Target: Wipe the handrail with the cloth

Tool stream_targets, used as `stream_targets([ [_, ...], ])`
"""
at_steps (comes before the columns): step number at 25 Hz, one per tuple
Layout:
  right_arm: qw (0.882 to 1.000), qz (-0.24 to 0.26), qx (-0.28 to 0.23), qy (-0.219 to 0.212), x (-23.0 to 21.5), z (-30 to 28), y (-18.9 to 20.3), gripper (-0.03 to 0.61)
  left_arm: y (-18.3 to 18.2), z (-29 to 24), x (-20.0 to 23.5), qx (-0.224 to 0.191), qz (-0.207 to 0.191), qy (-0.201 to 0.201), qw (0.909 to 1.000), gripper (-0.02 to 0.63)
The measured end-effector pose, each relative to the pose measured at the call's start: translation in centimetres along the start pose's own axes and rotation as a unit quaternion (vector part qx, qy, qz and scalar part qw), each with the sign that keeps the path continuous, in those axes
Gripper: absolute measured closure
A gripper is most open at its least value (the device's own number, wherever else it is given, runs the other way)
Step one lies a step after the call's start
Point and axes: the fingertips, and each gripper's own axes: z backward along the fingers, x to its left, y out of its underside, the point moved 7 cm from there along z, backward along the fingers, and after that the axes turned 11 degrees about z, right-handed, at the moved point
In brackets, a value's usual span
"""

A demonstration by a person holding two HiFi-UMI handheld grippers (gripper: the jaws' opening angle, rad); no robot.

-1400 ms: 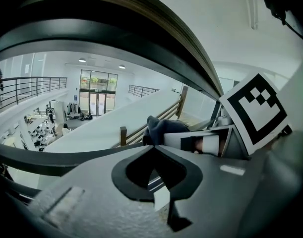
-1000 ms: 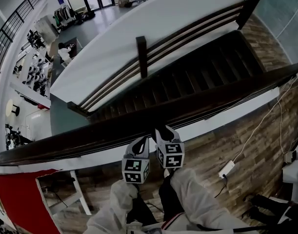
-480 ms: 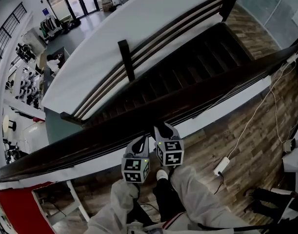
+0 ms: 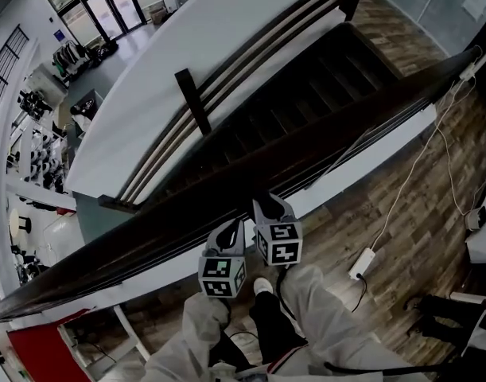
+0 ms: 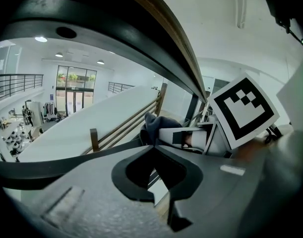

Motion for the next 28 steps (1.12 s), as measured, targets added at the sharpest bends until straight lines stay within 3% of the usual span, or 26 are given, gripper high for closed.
stream_targets([
  [28, 0.993, -0.023, -0.027, 0.109, -19.0, 1.1, -0.8, 0.505, -1.5, -13.2, -11.6, 0.029, -0.031, 0.098, 0.9943, 0.611],
])
